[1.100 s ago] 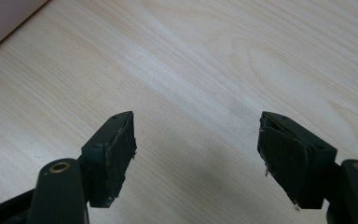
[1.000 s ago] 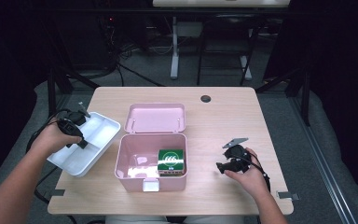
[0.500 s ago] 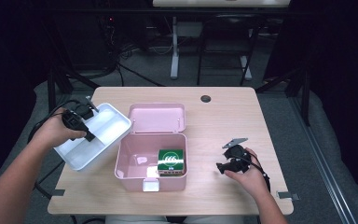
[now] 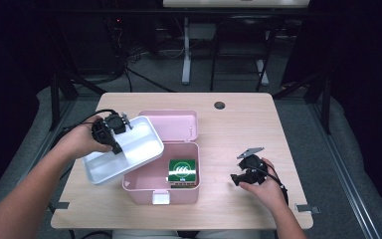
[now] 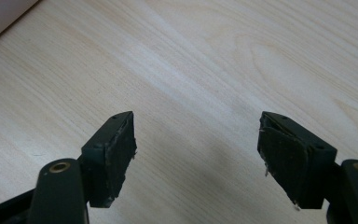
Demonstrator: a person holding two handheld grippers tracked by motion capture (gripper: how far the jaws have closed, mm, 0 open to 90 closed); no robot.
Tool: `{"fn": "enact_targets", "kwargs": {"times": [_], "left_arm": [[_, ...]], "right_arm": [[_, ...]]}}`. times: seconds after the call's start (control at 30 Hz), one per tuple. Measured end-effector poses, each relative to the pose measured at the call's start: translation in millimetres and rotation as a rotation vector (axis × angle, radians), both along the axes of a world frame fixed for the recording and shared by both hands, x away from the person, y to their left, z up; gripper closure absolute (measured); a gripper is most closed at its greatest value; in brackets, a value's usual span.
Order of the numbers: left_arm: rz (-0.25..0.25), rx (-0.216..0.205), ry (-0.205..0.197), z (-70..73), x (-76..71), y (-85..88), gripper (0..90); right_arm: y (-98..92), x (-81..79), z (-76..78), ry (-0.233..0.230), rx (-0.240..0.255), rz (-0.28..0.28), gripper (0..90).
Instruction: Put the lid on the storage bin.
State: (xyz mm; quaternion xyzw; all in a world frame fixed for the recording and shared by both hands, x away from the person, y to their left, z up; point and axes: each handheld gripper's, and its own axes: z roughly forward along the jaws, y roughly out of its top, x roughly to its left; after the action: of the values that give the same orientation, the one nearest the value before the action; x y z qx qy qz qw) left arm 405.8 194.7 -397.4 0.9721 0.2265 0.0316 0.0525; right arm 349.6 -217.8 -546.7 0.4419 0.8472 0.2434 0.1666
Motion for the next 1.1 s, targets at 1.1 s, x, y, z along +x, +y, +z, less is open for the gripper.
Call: {"fn": "enact_targets", "kwargs": {"times": [1.1], "left_arm": [[-0.368,0.016,-0.036,-13.1,-30.0,-96.9,89.1]], "right_arm": [[0.2,0.5,-2.1,0.011,-0.002,0.001,26.9]]}}
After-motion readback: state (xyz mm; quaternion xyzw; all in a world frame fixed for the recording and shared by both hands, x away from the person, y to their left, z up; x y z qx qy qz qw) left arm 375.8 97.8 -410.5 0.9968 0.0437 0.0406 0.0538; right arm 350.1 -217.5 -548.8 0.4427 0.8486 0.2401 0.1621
